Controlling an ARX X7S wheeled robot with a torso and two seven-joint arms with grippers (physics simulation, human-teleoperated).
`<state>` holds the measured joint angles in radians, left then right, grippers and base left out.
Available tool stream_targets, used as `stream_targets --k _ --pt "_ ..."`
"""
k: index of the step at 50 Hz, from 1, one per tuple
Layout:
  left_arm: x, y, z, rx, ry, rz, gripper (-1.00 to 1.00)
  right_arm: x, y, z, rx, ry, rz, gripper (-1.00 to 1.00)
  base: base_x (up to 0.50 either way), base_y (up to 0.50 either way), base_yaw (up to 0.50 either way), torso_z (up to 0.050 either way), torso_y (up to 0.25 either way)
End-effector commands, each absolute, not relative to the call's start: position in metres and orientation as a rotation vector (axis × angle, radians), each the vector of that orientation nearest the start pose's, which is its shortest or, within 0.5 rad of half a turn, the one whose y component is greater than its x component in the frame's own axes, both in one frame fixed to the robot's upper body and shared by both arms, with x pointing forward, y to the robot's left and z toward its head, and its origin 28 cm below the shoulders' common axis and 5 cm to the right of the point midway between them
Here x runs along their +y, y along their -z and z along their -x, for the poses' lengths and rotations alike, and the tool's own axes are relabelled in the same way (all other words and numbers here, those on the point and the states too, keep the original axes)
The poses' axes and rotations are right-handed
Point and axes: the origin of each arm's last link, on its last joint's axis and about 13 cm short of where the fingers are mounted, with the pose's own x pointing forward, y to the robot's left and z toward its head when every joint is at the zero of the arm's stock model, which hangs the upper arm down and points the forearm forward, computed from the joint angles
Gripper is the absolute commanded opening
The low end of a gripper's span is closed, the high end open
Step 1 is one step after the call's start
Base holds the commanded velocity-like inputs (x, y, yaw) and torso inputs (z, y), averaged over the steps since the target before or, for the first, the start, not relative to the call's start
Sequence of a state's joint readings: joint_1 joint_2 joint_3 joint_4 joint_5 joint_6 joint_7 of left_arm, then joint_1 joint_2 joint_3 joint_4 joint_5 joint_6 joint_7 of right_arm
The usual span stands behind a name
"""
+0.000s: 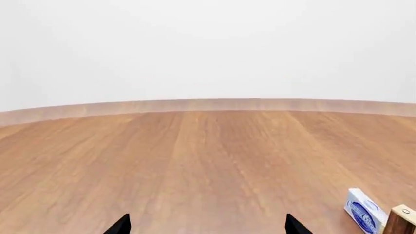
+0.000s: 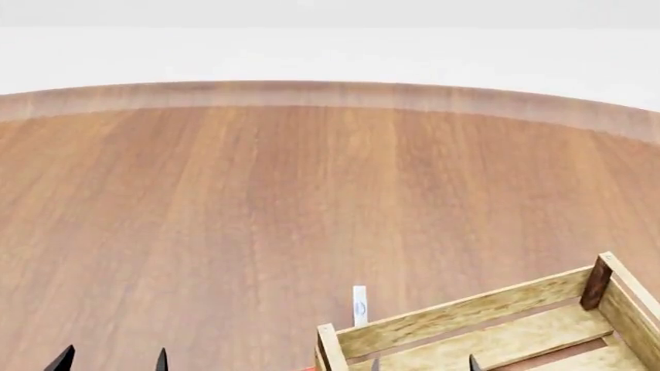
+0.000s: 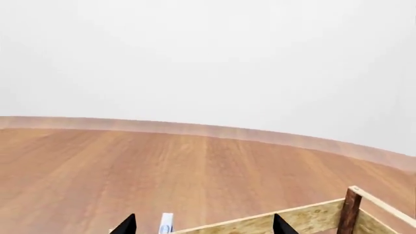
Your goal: Pick up the tomato sauce, and put it in the wooden tray.
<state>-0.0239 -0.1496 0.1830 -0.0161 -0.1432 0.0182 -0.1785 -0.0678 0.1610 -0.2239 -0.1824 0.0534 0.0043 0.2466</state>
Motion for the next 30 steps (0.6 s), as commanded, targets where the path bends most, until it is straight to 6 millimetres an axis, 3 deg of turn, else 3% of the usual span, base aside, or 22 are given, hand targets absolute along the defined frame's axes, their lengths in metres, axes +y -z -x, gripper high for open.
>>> stream_targets --k 1,9,15,26,30 --pt "0.205 -0.014 -0.213 0.001 -0.003 -0.009 1.00 -0.081 -0.044 -0.177 -0.150 -0.007 0.078 1.00 0.00 0.00 0.00 0.000 0.000" --pt "0.205 -0.014 -0.214 0.001 -0.012 -0.013 1.00 -0.078 -0.063 -0.152 -0.240 0.013 0.043 1.00 0.00 0.00 0.00 0.000 0.000" --pt "0.205 -0.014 -0.214 0.001 -0.011 -0.013 1.00 -0.078 -0.058 -0.133 -0.228 0.026 0.082 1.00 0.00 0.00 0.00 0.000 0.000" --pt "0.205 -0.012 -0.214 -0.002 -0.017 -0.012 1.00 -0.071 -0.069 -0.073 -0.257 0.112 0.061 1.00 0.00 0.00 0.00 0.000 0.000" --pt "0.205 -0.011 -0.215 -0.001 -0.017 -0.011 1.00 -0.067 -0.060 -0.064 -0.251 0.132 0.102 1.00 0.00 0.00 0.00 0.000 0.000"
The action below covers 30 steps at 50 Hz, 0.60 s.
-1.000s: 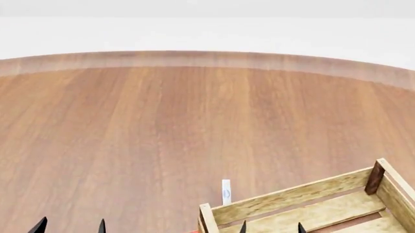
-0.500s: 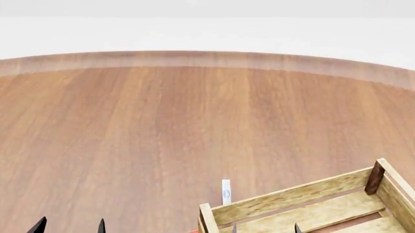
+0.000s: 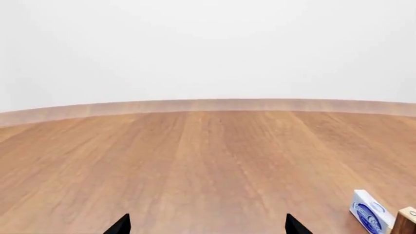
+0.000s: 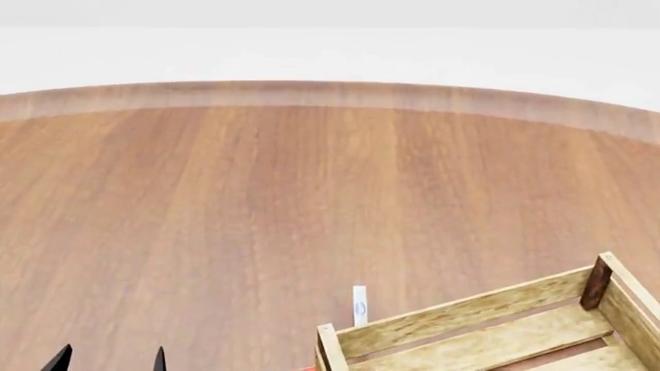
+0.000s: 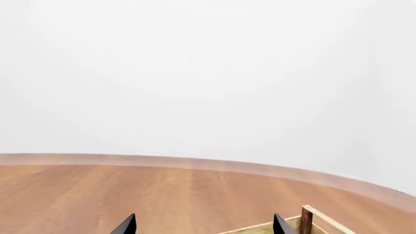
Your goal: Pick up the tomato sauce, and put it in the wooden tray.
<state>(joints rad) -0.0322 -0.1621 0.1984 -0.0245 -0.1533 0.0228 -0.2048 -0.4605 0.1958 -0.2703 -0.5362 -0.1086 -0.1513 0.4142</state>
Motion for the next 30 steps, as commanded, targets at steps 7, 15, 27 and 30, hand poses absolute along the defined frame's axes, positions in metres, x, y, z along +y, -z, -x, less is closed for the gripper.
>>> stream_targets --k 7,15,27,30 --pt "0.205 -0.010 -0.215 -0.003 -0.015 -0.014 1.00 -0.061 -0.044 -0.048 -0.203 0.114 0.057 1.00 0.00 0.00 0.00 0.000 0.000" --pt "0.205 -0.009 -0.216 -0.001 -0.022 -0.013 1.00 -0.063 -0.039 -0.036 -0.197 0.173 0.043 1.00 0.00 0.00 0.00 0.000 0.000" --pt "0.206 -0.010 -0.215 -0.003 -0.028 -0.013 1.00 -0.066 -0.017 -0.025 -0.068 0.235 0.041 1.00 0.00 0.00 0.00 0.000 0.000" --pt "0.206 -0.010 -0.215 -0.003 -0.028 -0.013 1.00 -0.066 -0.017 -0.025 -0.069 0.236 0.043 1.00 0.00 0.00 0.00 0.000 0.000"
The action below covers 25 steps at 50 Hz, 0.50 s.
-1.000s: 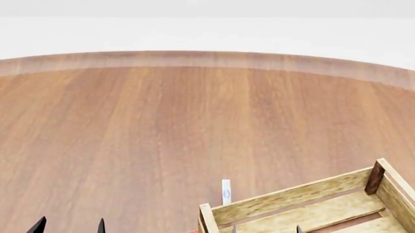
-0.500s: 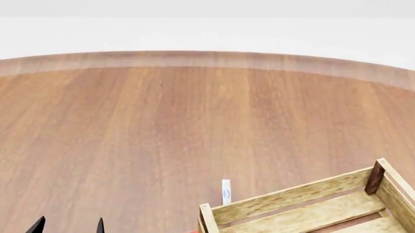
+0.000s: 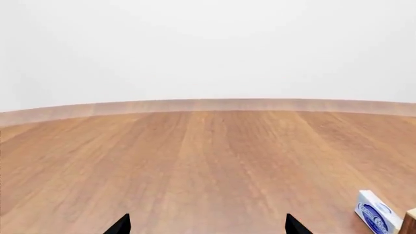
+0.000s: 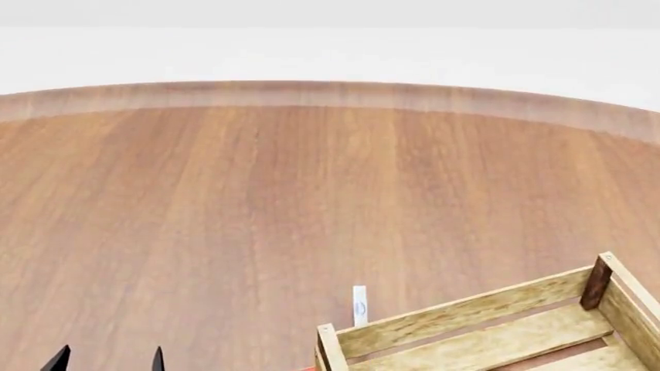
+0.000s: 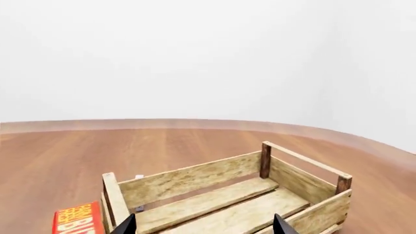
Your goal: Pick up the tomato sauce, and put it in the wooden tray.
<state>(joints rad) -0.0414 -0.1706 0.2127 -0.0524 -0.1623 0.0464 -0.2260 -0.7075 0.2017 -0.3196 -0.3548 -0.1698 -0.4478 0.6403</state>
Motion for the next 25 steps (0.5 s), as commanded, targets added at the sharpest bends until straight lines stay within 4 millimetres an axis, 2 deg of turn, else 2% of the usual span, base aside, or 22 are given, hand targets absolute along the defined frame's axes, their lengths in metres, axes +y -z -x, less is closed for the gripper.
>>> stream_targets --k 1,25 --pt "0.2057 -0.0101 -0.2152 -0.003 -0.029 -0.014 1.00 -0.0661 -0.0174 -0.0238 -0.072 0.237 0.043 1.00 0.00 0.00 0.00 0.000 0.000" --pt "0.2059 -0.0095 -0.2160 -0.002 -0.030 -0.014 1.00 -0.0613 -0.0122 -0.0166 -0.022 0.205 0.029 1.00 0.00 0.00 0.00 0.000 0.000"
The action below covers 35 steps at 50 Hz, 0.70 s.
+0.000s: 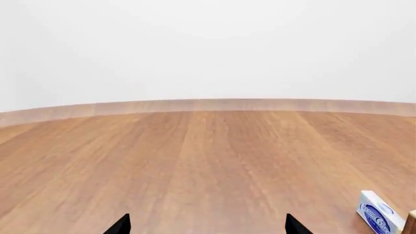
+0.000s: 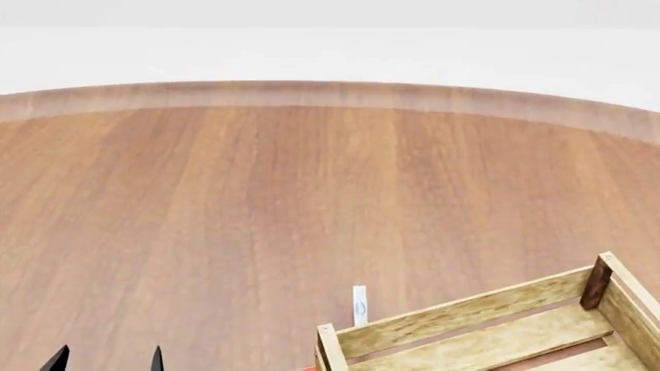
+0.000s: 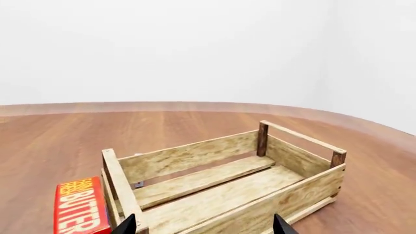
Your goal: Pick up the tomato sauce, and put it in the wooden tray.
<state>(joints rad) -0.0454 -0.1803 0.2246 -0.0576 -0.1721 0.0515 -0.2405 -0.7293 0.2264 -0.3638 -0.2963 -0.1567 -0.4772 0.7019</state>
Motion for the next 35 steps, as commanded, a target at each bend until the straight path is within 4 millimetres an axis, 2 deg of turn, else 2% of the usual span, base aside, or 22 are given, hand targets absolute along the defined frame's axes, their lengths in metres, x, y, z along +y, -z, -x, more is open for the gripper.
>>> stream_targets --k 1,5,10,18,35 --pt "0.2059 -0.0095 -0.2160 -0.002 -0.030 -0.014 1.00 -0.0614 -0.0126 -0.0163 -0.022 0.206 0.031 1.00 0.00 0.00 0.00 0.000 0.000" --pt "0.2060 -0.0101 -0.2159 -0.002 -0.033 -0.015 1.00 -0.0622 -0.0193 -0.0149 -0.038 0.210 0.041 1.00 0.00 0.00 0.00 0.000 0.000" --pt "0.2060 -0.0102 -0.2158 -0.001 -0.034 -0.015 1.00 -0.0617 -0.0164 -0.0141 0.007 0.206 0.029 1.00 0.00 0.00 0.00 0.000 0.000" --pt "0.2058 -0.0107 -0.2153 -0.002 -0.036 -0.015 1.00 -0.0653 -0.0193 -0.0111 -0.014 0.291 -0.058 1.00 0.00 0.00 0.00 0.000 0.000" --pt "0.2055 -0.0103 -0.2159 -0.002 -0.034 -0.016 1.00 -0.0643 -0.0153 -0.0128 -0.001 0.290 -0.076 1.00 0.00 0.00 0.00 0.000 0.000"
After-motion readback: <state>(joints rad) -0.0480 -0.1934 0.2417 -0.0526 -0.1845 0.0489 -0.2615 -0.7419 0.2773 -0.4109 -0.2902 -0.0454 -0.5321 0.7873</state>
